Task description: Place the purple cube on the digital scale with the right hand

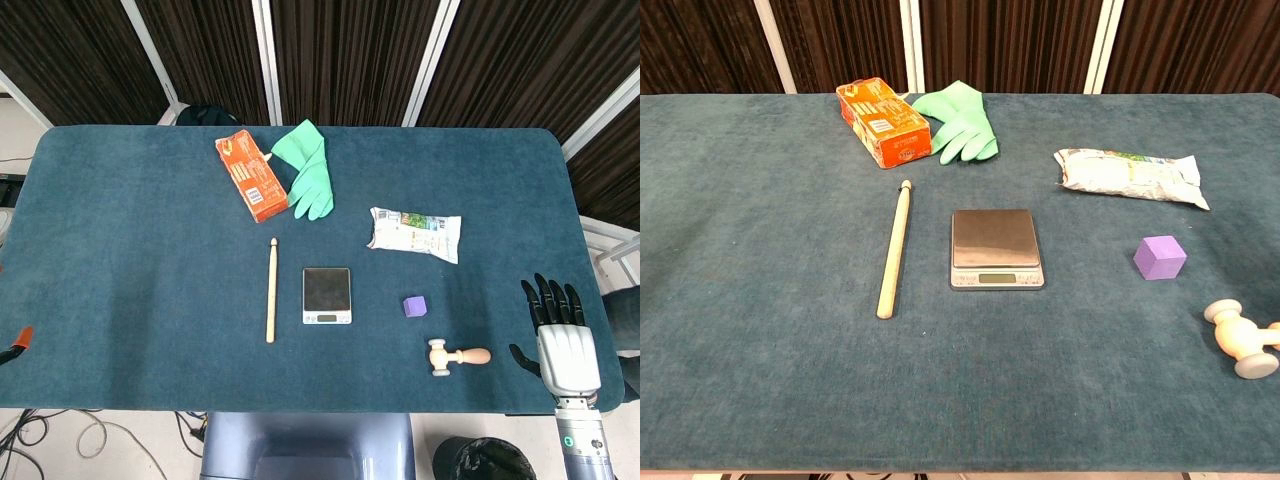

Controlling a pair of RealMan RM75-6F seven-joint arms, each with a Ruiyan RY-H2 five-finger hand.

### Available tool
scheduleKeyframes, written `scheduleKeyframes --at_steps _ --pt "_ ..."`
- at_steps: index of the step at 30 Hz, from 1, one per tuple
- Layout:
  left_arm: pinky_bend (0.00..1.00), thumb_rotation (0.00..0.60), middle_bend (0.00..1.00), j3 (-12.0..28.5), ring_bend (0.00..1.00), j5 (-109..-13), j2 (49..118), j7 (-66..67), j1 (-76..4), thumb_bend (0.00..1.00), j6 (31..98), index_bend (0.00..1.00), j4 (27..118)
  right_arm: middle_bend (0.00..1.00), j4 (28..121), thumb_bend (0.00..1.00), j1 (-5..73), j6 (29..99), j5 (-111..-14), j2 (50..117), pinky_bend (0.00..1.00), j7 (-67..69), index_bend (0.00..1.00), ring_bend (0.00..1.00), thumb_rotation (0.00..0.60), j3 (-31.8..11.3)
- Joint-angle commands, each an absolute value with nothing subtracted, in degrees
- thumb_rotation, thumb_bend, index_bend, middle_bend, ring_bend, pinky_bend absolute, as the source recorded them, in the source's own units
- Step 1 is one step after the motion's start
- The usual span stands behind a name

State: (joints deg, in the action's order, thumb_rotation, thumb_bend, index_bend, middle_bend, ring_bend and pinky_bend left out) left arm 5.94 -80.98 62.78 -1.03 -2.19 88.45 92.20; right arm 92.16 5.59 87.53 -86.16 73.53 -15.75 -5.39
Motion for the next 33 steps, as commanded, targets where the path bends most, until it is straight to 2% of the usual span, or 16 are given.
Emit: scheduleKeyframes --at_steps 1,22,26,33 --pt "0.00 0.600 0.00 6.0 0.00 -80.9 62.8 -0.9 -2.2 0.25 88.5 0.02 92.2 0.00 92.0 0.25 5.7 87.5 -86.3 73.6 0.00 -15.7 0.00 0.00 0.600 -5.4" --pt "0.00 0.600 0.00 5.4 0.00 -81.8 62.8 0.0 -1.9 0.25 88.9 0.02 92.8 0.00 92.3 0.25 6.3 85.3 -87.7 71.9 0.00 -12.2 0.00 0.00 0.600 -3.9" --pt "0.00 0.600 0.00 5.4 0.00 -82.2 62.8 0.4 -1.9 0.25 89.3 0.02 93.0 0.00 93.6 0.25 8.8 79.9 -87.4 70.2 0.00 -5.9 0.00 0.00 0.600 -3.6" --pt "0.00 0.600 0.00 5.7 0.00 -81.6 62.9 0.2 -1.9 0.25 89.2 0.02 92.8 0.00 94.3 0.25 16.4 69.3 -84.6 68.9 0.00 -5.4 0.00 0.00 0.600 -7.1"
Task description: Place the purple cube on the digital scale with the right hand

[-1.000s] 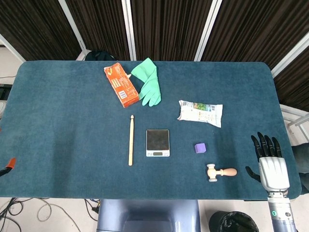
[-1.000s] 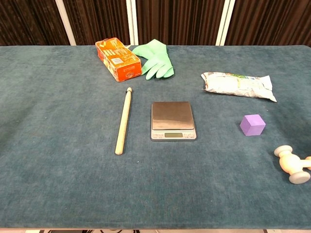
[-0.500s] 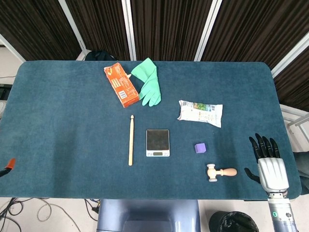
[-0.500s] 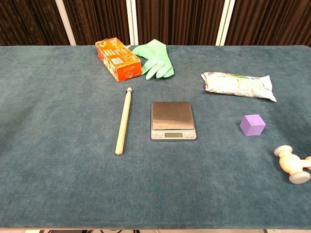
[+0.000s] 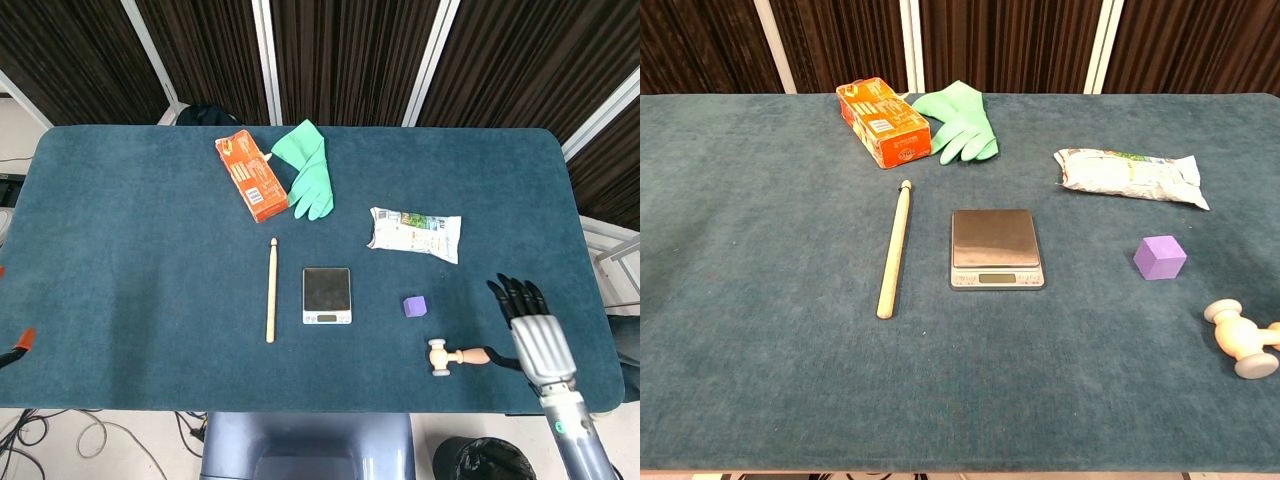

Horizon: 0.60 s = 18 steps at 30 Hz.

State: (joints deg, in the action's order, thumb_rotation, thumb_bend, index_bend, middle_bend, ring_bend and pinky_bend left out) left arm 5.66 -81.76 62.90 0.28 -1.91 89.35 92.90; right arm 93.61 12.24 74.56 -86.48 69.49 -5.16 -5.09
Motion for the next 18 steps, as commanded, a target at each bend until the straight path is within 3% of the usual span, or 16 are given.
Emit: scheduleKeyframes --at_steps 1,6,13,18 --pt "0.00 0.600 0.00 5.8 0.00 -81.5 62.9 0.2 -1.9 0.25 89.2 0.02 92.7 0.00 94.3 0.25 17.7 67.6 -83.9 69.1 0.00 -5.8 0.00 0.00 0.600 -7.6" --pt "0.00 0.600 0.00 6.0 0.00 -81.6 63.0 -0.5 -2.0 0.25 89.5 0.02 92.4 0.00 93.7 0.26 22.7 61.9 -81.4 71.4 0.00 -8.1 0.07 0.00 0.600 -9.9" --pt "0.00 0.600 0.00 6.0 0.00 -81.6 63.0 -0.9 -2.0 0.25 89.4 0.02 91.9 0.00 92.6 0.36 27.4 56.2 -77.5 75.3 0.00 -12.6 0.20 0.00 0.600 -10.9" --pt "0.00 0.600 0.00 6.0 0.00 -81.7 63.1 -0.9 -2.0 0.25 89.5 0.02 91.8 0.00 91.2 0.36 29.3 54.2 -74.1 78.1 0.00 -15.3 0.23 0.00 0.600 -11.0"
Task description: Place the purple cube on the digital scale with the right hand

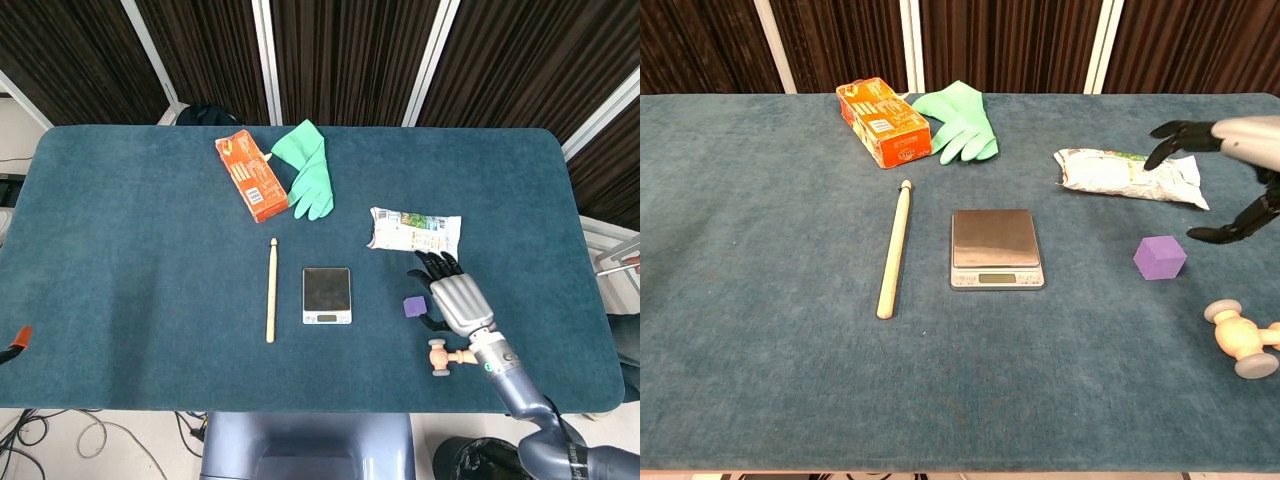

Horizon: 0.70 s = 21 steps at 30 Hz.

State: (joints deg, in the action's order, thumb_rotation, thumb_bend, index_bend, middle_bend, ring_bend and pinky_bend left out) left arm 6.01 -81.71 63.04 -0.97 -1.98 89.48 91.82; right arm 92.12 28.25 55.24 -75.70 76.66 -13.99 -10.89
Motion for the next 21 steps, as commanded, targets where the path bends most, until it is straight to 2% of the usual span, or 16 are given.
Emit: scheduleKeyframes --at_steps 1,21 --pt "0.00 0.600 0.00 6.0 0.00 -81.6 63.1 -0.9 -2.0 0.25 89.4 0.02 91.8 0.00 90.8 0.36 29.5 54.0 -73.5 78.6 0.00 -15.8 0.23 0.00 0.600 -11.0" --pt "0.00 0.600 0.00 6.2 0.00 -81.3 63.3 -0.3 -2.0 0.25 89.5 0.02 91.7 0.00 86.2 0.36 30.9 51.6 -66.5 80.9 0.00 -18.6 0.32 0.00 0.600 -9.0"
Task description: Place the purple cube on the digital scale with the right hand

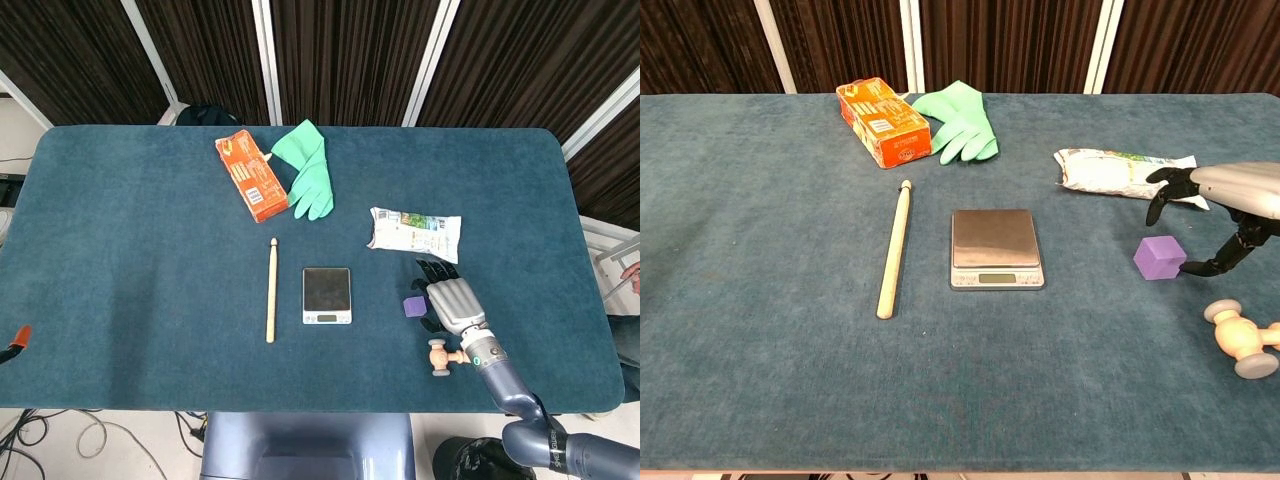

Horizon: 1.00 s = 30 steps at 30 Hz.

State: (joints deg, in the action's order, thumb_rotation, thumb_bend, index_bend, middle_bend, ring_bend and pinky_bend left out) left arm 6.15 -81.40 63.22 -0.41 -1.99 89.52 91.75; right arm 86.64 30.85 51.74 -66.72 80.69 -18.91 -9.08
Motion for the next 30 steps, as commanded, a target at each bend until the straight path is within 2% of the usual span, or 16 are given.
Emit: scheduleKeyframes --at_steps 1,12,20,30 --pt "0.00 0.600 0.00 6.2 0.00 -81.3 63.3 -0.3 -2.0 0.25 89.5 0.02 91.7 0.00 85.8 0.36 31.1 51.6 -66.5 81.1 0.00 -18.5 0.33 0.00 0.600 -9.0" --pt "0.00 0.600 0.00 6.2 0.00 -81.3 63.3 -0.4 -2.0 0.25 89.5 0.02 91.7 0.00 83.3 0.37 32.1 51.1 -65.7 82.8 0.00 -17.9 0.41 0.00 0.600 -8.6" --pt "0.00 0.600 0.00 6.2 0.00 -81.3 63.3 -0.6 -2.1 0.25 89.3 0.02 91.5 0.00 82.4 0.40 33.0 50.8 -64.8 83.9 0.00 -18.1 0.49 0.00 0.600 -8.6" --pt "0.00 0.600 0.00 6.0 0.00 -81.5 63.0 -1.4 -2.0 0.25 89.2 0.02 91.6 0.00 85.8 0.40 35.2 50.9 -64.3 83.3 0.00 -19.0 0.50 0.00 0.600 -10.4"
